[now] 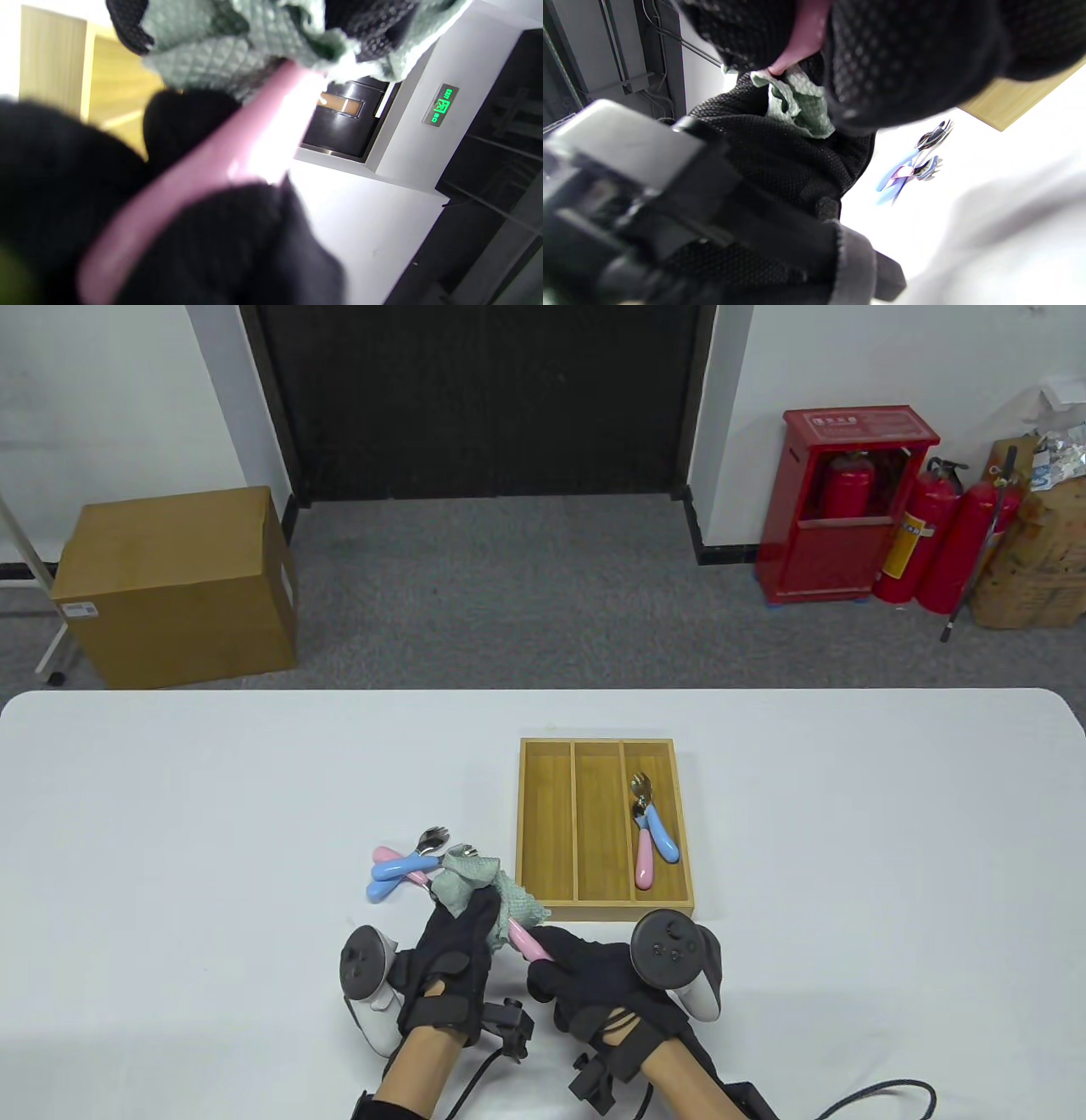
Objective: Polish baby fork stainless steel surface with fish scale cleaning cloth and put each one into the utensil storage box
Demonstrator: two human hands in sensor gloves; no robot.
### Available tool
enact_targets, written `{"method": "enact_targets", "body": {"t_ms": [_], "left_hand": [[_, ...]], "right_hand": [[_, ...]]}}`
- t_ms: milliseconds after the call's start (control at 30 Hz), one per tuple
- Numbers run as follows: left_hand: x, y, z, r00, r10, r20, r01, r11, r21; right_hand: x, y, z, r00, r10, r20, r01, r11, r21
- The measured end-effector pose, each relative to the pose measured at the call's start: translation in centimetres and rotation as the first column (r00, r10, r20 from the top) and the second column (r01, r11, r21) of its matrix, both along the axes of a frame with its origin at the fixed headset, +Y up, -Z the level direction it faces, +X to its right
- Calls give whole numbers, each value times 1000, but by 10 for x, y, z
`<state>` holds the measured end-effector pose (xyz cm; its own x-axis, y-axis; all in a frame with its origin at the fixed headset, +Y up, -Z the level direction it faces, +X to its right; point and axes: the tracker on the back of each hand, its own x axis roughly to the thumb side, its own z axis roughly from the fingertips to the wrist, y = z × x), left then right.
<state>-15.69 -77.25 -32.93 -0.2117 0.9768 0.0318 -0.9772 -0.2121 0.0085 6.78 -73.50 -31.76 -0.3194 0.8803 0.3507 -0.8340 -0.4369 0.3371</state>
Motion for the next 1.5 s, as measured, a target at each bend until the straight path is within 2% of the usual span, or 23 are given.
{"method": "enact_targets", "body": {"t_ms": [300,467,533,733,833,967,1033,1133,1267,1500], "left_hand": [[-23,-1,-3,986,-125,-108,125,992,-1],[-32,-10,-2,990,-28,-137,19,998,-64],[-33,-15,-4,996,27,-91,-34,996,-78],[-19,-18,-5,996,80,50,-76,995,-72],[-1,-17,-5,975,110,192,-98,992,-74],[19,-17,0,941,180,286,-155,982,-107],[19,-15,1,951,209,227,-187,976,-114],[8,-10,-2,985,95,142,-87,994,-62],[-5,-8,-3,998,29,59,-26,998,-48],[-27,-2,-4,979,-181,-96,179,983,-28]], "right_hand": [[-1,1,3,998,58,2,-58,998,39],[5,0,1,996,91,16,-92,995,47],[9,-1,1,996,87,23,-88,995,40],[13,1,1,998,27,49,-30,998,47],[14,2,2,999,7,42,-9,999,50],[9,-1,3,1000,8,-10,-8,999,36],[8,-2,4,1000,14,-11,-13,999,37],[6,-1,3,1000,8,-14,-8,999,31],[2,-1,3,1000,22,-21,-21,999,31],[4,-1,3,999,55,-1,-55,998,27]]}}
